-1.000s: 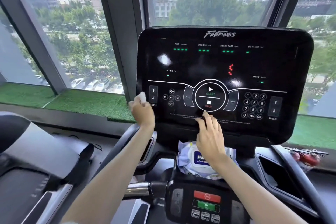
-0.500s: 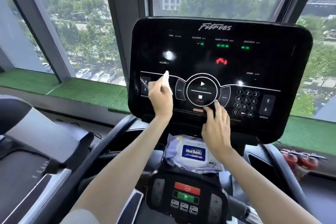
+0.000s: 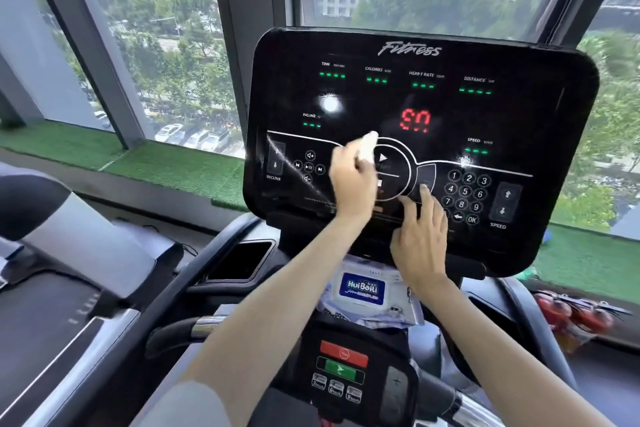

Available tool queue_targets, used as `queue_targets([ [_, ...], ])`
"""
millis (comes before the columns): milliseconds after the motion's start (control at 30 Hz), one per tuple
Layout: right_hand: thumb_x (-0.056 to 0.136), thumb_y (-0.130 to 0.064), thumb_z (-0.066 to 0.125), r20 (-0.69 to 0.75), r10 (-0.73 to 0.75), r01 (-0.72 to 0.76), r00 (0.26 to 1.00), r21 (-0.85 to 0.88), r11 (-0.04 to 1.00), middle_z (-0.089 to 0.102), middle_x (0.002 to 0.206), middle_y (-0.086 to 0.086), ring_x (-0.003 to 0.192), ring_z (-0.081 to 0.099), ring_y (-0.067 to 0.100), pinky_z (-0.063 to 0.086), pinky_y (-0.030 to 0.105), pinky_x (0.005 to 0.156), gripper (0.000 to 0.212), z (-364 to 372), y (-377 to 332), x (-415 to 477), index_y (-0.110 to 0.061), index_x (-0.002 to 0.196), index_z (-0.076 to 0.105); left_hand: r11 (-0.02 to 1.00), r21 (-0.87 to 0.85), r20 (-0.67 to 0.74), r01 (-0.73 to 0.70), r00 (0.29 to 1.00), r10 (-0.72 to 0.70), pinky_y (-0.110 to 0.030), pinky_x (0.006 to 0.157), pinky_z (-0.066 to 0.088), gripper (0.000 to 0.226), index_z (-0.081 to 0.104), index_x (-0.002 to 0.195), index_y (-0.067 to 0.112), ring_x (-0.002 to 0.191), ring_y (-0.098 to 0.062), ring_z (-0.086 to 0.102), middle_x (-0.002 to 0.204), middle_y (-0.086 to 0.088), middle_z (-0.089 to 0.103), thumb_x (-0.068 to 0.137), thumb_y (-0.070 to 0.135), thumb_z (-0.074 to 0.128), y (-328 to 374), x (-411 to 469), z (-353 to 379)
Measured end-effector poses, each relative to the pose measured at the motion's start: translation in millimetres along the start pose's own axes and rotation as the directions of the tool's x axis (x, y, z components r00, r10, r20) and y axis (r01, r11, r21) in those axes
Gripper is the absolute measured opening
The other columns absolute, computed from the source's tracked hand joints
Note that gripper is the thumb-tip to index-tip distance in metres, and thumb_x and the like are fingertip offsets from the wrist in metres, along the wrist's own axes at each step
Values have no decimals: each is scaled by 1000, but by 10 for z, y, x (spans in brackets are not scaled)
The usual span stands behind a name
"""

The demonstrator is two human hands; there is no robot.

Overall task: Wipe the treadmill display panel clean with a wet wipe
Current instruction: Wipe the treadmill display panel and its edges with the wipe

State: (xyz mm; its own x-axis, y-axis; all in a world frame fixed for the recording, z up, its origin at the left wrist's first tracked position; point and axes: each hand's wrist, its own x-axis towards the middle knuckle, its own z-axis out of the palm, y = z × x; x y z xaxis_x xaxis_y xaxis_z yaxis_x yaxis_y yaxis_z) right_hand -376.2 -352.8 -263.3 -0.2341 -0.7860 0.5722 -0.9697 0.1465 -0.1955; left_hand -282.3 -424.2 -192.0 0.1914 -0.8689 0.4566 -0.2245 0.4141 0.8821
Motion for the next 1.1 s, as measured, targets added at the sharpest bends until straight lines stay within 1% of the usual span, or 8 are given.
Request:
queue_targets([
  [133, 69, 7, 53, -28, -3, 3, 1000, 11, 1000, 42, 135, 28, 119, 43, 40, 37, 49, 101, 51, -6, -13, 1, -3, 118, 53, 963, 41, -260, 265, 934, -245, -30, 75, 47, 26, 63, 100, 6, 83, -28, 58, 95, -19, 59, 86, 15, 43, -538, 350, -393],
  [233, 67, 6, 54, -32, 2, -2, 999, 5, 1000, 42, 135, 27, 118, 45, 40, 38, 49, 100, 51, -44, 46, 14, -3, 117, 53, 935, 22, -208, 353, 917, -341, -7, 63, 40, 27, 56, 108, 3, 74, -18, 56, 102, -16, 56, 85, 0, 43, -555, 170, -274],
  [467, 68, 6, 57, -77, 63, -67, 995, -50, 996, 43, 135, 27, 120, 43, 41, 37, 50, 101, 53, -247, 372, 194, -2, 120, 53, 999, -9, 171, 39, 985, -37, -25, 88, 40, 32, 53, 116, 6, 98, -19, 49, 111, -10, 51, 86, -2, 45, 126, -271, 627],
  [633, 68, 5, 62, -113, 127, -133, 985, -51, 990, 41, 138, 25, 123, 41, 41, 37, 51, 100, 57, -480, 630, 418, -2, 123, 51, 980, 48, 233, -194, 956, 178, -14, 75, 34, 34, 59, 116, 5, 86, -14, 46, 103, -12, 51, 87, -6, 46, 627, 242, 843],
  [700, 70, 3, 62, -122, 151, -159, 981, -56, 986, 39, 139, 23, 124, 40, 40, 37, 50, 101, 57, -561, 704, 483, -3, 124, 50, 931, 103, 300, -351, 903, 308, -17, 74, 38, 43, 58, 123, 10, 87, -16, 50, 100, -8, 49, 86, -7, 45, 777, 453, 909],
  [833, 72, 2, 61, -148, 169, -179, 974, -60, 982, 39, 139, 23, 125, 40, 39, 36, 48, 103, 57, -694, 821, 524, -5, 127, 48, 722, 173, 518, -670, 686, 511, -29, 65, 47, 50, 54, 130, 16, 92, -18, 46, 100, -6, 44, 87, -6, 46, 980, 537, 1133],
  [967, 69, 4, 64, -181, 150, -164, 972, -66, 984, 43, 136, 23, 122, 43, 38, 37, 46, 101, 58, -779, 910, 513, -6, 125, 51, 551, 217, 595, -805, 557, 579, -29, 58, 49, 40, 58, 125, 13, 93, -19, 45, 102, -7, 44, 88, -2, 50, 1137, 525, 1387],
  [1100, 68, 5, 65, -194, 150, -165, 970, -67, 984, 45, 134, 22, 120, 45, 37, 40, 46, 99, 58, -826, 1009, 562, -6, 124, 53, 395, 226, 654, -890, 439, 616, -27, 65, 50, 40, 61, 118, 7, 96, -19, 44, 105, -6, 44, 82, -8, 53, 1289, 481, 1541],
])
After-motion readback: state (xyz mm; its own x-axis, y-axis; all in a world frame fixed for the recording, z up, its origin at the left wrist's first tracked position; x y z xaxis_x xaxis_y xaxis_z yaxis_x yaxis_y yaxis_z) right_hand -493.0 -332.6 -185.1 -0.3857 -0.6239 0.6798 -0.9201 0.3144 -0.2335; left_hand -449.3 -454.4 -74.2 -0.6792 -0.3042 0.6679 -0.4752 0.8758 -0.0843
